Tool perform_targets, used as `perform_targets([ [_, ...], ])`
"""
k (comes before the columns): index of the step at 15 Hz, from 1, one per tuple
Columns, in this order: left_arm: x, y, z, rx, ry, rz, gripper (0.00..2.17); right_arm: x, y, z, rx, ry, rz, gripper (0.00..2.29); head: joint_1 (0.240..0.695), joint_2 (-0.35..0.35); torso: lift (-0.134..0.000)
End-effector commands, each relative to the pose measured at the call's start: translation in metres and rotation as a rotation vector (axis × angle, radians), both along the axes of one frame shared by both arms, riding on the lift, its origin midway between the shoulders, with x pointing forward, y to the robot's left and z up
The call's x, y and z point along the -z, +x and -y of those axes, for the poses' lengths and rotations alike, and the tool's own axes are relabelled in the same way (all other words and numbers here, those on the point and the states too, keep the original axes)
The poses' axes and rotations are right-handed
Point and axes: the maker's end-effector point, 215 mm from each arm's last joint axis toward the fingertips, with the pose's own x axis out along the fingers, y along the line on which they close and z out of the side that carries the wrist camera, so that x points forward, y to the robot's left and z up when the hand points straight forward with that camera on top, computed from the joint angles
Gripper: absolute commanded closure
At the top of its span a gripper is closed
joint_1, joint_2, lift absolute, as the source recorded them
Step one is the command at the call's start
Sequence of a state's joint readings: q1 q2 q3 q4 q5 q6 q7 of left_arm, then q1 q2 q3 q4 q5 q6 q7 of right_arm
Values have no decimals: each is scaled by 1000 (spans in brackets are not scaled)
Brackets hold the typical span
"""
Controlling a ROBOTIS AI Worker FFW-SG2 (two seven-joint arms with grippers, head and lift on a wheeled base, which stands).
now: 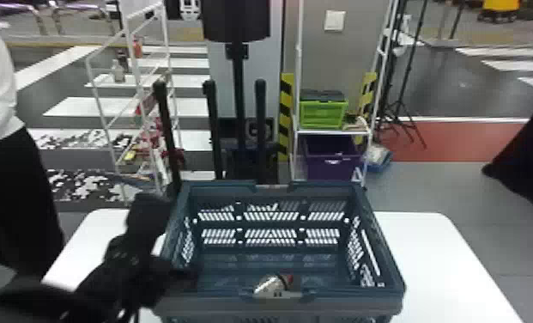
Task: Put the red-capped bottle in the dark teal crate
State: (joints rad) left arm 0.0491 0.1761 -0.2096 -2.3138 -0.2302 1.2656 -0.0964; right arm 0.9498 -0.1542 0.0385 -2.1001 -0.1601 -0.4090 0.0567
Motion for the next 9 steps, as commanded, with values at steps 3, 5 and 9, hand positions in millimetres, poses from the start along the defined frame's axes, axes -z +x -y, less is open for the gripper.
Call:
perform_targets([
  [3,-17,-58,-41,-98,-28,179,26,2,5,-1,-17,3,-6,154,499,0,0],
  [5,-30,-74,-34,-105,-56,325,26,4,6,-2,-26,-1,-13,154,499,0,0],
  [9,-38,-116,-10,-111,-167,570,26,5,6,-2,-39,-4,-15,154,499,0,0],
])
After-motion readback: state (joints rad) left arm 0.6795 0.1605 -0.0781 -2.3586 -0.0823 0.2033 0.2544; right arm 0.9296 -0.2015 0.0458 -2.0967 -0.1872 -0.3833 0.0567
